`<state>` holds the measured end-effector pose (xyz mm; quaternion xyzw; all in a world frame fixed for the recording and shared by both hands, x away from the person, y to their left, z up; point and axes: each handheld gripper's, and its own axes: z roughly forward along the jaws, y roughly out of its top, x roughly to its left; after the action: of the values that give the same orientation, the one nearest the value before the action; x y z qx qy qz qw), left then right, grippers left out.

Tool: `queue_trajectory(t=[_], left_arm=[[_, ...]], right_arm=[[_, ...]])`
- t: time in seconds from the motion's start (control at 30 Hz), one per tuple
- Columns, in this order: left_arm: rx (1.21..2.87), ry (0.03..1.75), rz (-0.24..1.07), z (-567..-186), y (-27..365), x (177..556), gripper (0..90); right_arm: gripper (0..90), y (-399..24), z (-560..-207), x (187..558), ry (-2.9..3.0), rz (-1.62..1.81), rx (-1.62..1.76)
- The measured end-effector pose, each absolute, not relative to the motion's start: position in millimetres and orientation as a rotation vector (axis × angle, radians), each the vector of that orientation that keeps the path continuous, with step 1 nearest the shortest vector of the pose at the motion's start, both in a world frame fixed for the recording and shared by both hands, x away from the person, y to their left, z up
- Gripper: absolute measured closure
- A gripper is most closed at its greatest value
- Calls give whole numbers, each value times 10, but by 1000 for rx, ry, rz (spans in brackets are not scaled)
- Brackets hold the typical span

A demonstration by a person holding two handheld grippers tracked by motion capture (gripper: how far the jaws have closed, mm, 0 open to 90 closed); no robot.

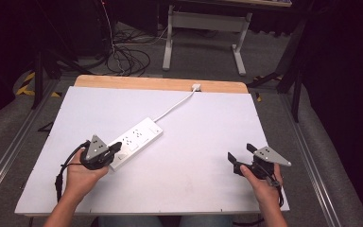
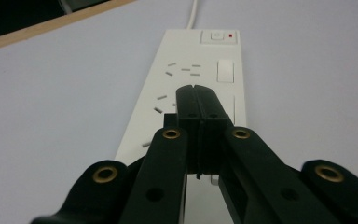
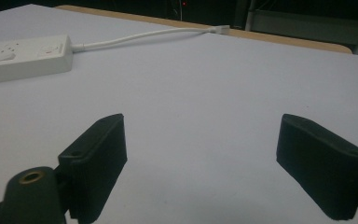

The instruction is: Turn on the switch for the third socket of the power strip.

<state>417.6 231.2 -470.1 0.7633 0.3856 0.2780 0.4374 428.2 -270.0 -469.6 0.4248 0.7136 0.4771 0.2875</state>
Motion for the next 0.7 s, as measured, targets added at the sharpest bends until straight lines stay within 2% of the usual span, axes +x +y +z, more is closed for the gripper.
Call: queue_trajectory(t=[0.4,0.7], left_arm=[[1724,997,779,-4580,2453,4119,898],[1676,996,812,-4541,2487,4094,898]], right_arm=[[165,-2700,-4691,4290,1905,1278,1133],[165,-2693,-4691,4295,1907,1277,1131]])
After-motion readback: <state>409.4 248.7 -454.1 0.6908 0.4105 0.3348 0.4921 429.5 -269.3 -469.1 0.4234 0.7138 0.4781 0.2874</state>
